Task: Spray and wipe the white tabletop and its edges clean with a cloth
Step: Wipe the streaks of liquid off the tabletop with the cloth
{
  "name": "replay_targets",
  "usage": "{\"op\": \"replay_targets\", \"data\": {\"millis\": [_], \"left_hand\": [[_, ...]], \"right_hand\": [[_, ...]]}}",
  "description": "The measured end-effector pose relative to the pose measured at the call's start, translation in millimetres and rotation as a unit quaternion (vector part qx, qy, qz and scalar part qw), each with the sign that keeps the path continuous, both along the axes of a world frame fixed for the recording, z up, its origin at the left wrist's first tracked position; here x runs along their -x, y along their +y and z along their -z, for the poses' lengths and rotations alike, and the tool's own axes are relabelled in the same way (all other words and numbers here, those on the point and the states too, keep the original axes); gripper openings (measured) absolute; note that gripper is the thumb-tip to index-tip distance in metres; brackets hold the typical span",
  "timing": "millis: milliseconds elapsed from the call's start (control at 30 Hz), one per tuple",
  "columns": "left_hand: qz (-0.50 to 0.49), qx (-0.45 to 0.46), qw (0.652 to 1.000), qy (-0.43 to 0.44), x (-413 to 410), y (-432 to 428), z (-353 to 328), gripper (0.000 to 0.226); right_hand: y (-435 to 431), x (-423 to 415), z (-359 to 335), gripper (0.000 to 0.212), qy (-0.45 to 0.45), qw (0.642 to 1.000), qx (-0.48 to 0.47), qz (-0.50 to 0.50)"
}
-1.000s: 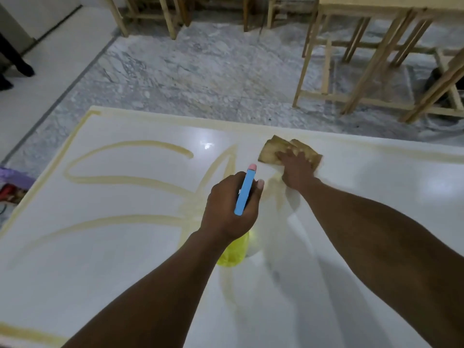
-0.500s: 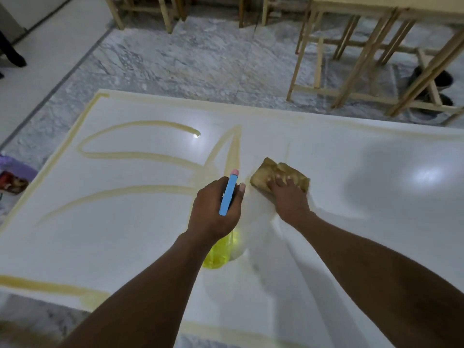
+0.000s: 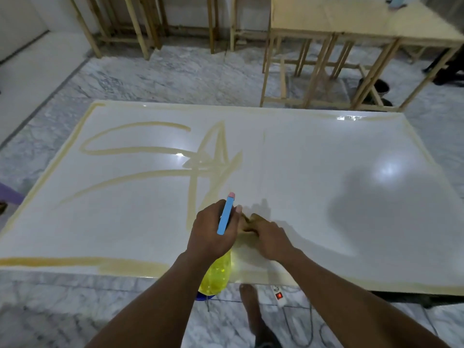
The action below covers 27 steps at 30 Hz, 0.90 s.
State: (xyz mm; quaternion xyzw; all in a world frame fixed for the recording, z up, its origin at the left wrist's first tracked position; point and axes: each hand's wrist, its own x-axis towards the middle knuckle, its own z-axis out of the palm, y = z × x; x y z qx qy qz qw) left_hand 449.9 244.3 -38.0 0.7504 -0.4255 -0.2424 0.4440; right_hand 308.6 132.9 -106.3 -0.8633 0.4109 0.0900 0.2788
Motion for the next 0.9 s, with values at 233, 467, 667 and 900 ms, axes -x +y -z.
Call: {"op": "replay_targets", "data": {"millis": [233,467,667,900], "left_hand": [[0.014,0.005,1.000,-0.019,-6.7,-44.7,-13.3,0.035],[0.039,0.026,0.999,-0.013,-12.1,-156.8,-17.3,0.044],[0.042,0.044,0.998,-0.022,-19.0,-252.9,-15.3,0.038],[0.013,0.039,0.999,-0.028,-39.8,-308.1,-11.2,0.041]], "right_hand": [[-122.8,40.0,-53.7,0.032,-0.174,0.817,-0.420,0.355],[-263.6,38.4,-60.7,0.053,-0.174,0.841,-0.434,0.273],[-357.4,-23.4,-73.4,0.019,-0.085,0.974,-0.129,0.167],[-457.2,-74.0,-61.5,0.019,-0.038,0.986,0.126,0.101]]}}
